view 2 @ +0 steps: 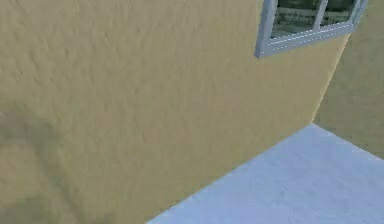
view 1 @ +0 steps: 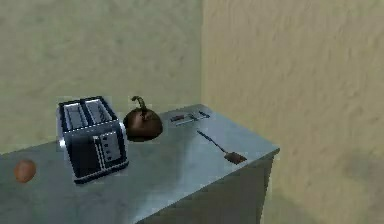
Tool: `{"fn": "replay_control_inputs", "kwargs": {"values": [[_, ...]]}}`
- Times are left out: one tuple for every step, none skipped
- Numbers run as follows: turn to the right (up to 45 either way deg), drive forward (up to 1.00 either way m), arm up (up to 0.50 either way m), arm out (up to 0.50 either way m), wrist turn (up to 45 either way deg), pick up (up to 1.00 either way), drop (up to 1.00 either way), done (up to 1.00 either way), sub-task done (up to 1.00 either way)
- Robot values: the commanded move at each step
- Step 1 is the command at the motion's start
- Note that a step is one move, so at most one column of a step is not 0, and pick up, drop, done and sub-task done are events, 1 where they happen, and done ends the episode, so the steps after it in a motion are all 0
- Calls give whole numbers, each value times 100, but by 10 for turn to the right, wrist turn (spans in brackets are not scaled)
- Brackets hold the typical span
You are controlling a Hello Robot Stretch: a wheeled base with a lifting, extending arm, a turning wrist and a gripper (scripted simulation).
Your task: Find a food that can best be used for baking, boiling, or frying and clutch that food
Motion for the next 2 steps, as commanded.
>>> {"fn": "replay_control_inputs", "kwargs": {"values": [[330,0,0,0,0,0,0,0,0],[0,35,0,0,0,0,0,0,0]]}}
